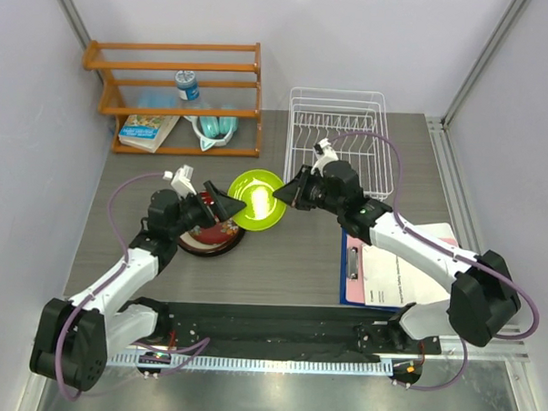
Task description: Unload the plates from the dish rack
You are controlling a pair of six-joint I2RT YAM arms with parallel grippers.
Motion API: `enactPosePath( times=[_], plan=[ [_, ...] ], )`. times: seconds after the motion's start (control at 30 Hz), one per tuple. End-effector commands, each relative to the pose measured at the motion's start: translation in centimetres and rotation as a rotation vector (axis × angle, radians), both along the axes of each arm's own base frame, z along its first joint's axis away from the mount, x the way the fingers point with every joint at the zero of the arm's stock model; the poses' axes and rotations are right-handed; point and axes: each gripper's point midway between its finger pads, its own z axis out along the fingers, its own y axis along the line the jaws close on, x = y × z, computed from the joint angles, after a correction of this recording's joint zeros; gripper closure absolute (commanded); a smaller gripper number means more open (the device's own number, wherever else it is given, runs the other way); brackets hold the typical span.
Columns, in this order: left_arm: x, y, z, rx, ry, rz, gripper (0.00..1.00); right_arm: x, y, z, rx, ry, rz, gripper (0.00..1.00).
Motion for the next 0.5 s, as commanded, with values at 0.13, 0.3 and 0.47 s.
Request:
enactPosePath(
  times=[0.13,0.3,0.47],
  plan=[
    [0.2,-0.1,2.9,-0.035,-0.116,0.008,0.20,-1.4,3.7,3.3,0.236,-0.023,0.126,0.99],
    [0.2,0.1,1.6,-0.005,-0.066,0.013,0.69,-1.8,4.8,3.3,0.265,0.001,0.176,0.99],
    [0.5,-0.1,0.9,0.010,-0.027,0.002,1.00,-2.1,5.7,3.3,0.296,0.007,0.215,0.99]
  ],
)
